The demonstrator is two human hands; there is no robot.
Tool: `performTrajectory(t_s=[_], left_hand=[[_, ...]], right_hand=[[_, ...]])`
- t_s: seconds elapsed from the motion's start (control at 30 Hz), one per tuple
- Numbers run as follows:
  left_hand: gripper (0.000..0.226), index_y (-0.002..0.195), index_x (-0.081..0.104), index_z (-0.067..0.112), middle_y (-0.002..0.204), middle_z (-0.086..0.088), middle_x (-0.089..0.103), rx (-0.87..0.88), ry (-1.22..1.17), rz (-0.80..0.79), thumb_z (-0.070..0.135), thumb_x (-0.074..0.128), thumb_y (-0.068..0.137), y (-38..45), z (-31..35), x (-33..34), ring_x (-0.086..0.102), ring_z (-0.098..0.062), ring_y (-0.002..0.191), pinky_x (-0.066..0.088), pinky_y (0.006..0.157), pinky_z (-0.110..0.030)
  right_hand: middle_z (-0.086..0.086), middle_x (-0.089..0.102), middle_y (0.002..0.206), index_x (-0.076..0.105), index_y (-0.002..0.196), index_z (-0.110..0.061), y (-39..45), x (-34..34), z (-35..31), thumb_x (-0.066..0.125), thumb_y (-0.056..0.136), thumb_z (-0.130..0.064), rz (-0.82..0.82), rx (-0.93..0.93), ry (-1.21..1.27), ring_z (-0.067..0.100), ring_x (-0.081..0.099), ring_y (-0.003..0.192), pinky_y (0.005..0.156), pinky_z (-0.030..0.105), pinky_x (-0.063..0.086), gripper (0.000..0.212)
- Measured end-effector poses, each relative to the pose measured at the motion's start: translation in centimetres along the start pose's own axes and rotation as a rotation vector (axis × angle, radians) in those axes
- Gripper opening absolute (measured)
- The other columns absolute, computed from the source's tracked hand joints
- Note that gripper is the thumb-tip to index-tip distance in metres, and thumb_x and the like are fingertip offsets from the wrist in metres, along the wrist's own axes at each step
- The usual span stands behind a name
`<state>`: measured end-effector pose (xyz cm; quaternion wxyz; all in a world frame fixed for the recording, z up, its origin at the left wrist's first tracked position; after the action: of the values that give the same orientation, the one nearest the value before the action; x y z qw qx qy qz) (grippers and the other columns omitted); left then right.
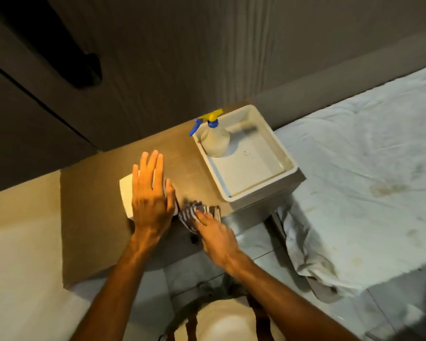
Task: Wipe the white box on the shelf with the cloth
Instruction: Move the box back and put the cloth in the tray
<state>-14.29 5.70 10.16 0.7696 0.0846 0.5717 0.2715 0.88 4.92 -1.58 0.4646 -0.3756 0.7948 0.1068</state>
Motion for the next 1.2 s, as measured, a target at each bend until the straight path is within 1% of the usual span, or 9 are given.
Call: performTrajectory(t_s=[0.1, 0.2, 0.33, 0.5, 0.7, 0.83, 0.97, 1.1, 1.2], left_hand=[[0.063, 0.154, 0.034, 0.003, 0.164, -0.015, 0.033, 0.105, -0.178, -0.051, 0.004, 0.049, 0.093, -1.6, 5.2, 1.8, 0.022, -0.028, 0.156, 0.025, 0.126, -0.053], [0.064, 0.158, 0.028, 0.009, 0.167, -0.008, 0.028, -0.056, -0.327, -0.207, 0.013, 0.044, 0.096, -2.7, 5.8, 6.6, 0.016, -0.019, 0.158, 0.024, 0.127, -0.048], [0.058, 0.159, 0.025, 0.014, 0.168, -0.004, 0.025, -0.340, -0.367, -0.279, 0.029, 0.036, 0.105, -4.2, 4.1, 11.9, 0.018, -0.019, 0.157, 0.027, 0.125, -0.050], [0.071, 0.161, 0.020, 0.016, 0.169, -0.003, 0.023, -0.512, -0.454, -0.214, 0.056, 0.020, 0.102, -3.2, 6.3, 14.2, 0.019, -0.018, 0.156, 0.022, 0.128, -0.045], [0.075, 0.162, -0.001, 0.012, 0.172, -0.007, 0.003, -0.511, -0.247, -0.324, 0.045, 0.011, 0.095, -3.7, 7.4, 17.1, 0.007, -0.026, 0.159, 0.014, 0.129, -0.049], [0.086, 0.161, 0.003, 0.010, 0.172, -0.008, 0.008, -0.534, -0.214, -0.294, 0.053, 0.004, 0.086, -3.8, 7.5, 16.9, 0.011, -0.028, 0.158, 0.010, 0.130, -0.047], [0.080, 0.161, 0.004, 0.009, 0.171, -0.010, 0.010, -0.532, -0.195, -0.290, 0.046, 0.011, 0.090, -3.4, 7.8, 17.0, 0.011, -0.029, 0.158, 0.007, 0.130, -0.047], [0.070, 0.162, 0.004, 0.011, 0.171, -0.011, 0.013, -0.560, -0.186, -0.264, 0.030, 0.033, 0.101, -3.4, 7.8, 17.1, 0.011, -0.027, 0.158, 0.003, 0.129, -0.046], [0.071, 0.162, 0.004, 0.012, 0.170, -0.012, 0.016, -0.535, -0.134, -0.247, 0.022, 0.043, 0.103, -3.4, 7.9, 17.1, 0.012, -0.028, 0.158, 0.000, 0.126, -0.045]], right_hand=[[-0.001, 0.071, 0.120, 0.062, 0.129, -0.028, -4.6, -4.7, 2.3, 0.056, 0.095, -0.013, 0.049, 0.064, 0.277, 0.019, 0.069, 0.104, 0.084, 0.027, 0.055, 0.037], [-0.026, 0.058, 0.131, 0.058, 0.141, -0.034, -7.0, -12.8, 5.1, 0.058, 0.100, -0.016, 0.285, 0.135, 0.388, -0.014, 0.062, 0.105, 0.090, 0.007, 0.049, 0.045], [-0.005, 0.054, 0.151, 0.052, 0.148, -0.028, -2.8, -20.6, 9.8, 0.058, 0.102, -0.018, 0.449, 0.142, 0.230, 0.011, 0.055, 0.134, 0.111, 0.031, 0.048, 0.048], [0.001, 0.046, 0.158, 0.043, 0.153, -0.028, 7.0, -19.1, 14.6, 0.055, 0.103, -0.022, 0.279, 0.208, -0.004, 0.029, 0.051, 0.139, 0.112, 0.050, 0.047, 0.052], [0.004, 0.014, 0.170, 0.023, 0.160, -0.027, 10.2, -12.1, 15.7, 0.055, 0.099, -0.004, -0.033, 0.201, -0.199, 0.037, 0.025, 0.153, 0.115, 0.055, 0.038, 0.072], [0.008, 0.036, 0.162, 0.034, 0.156, -0.028, 8.6, -13.6, 16.8, 0.053, 0.101, -0.004, -0.061, 0.207, -0.168, 0.036, 0.043, 0.143, 0.117, 0.048, 0.037, 0.063], [0.009, 0.027, 0.166, 0.022, 0.159, -0.025, 9.7, -15.4, 16.5, 0.056, 0.101, -0.015, 0.012, 0.205, -0.248, 0.037, 0.036, 0.147, 0.117, 0.050, 0.037, 0.068], [0.012, 0.056, 0.145, 0.046, 0.148, -0.033, 9.4, -11.8, 13.3, 0.053, 0.100, -0.032, -0.204, 0.016, -0.220, 0.034, 0.059, 0.120, 0.105, 0.049, 0.050, 0.049], [0.014, 0.059, 0.142, 0.058, 0.141, -0.025, 8.8, -12.2, 13.0, 0.062, 0.097, -0.019, -0.302, -0.106, -0.313, 0.038, 0.059, 0.125, 0.108, 0.046, 0.049, 0.045]])
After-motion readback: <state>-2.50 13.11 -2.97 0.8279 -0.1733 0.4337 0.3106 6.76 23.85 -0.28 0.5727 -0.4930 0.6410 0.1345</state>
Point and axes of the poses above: each hand's wrist, its own y-axis towards the middle knuckle, its own x-axis out of the palm, z = x × y, the point moved 8 cm from there along y, towards the middle knuckle
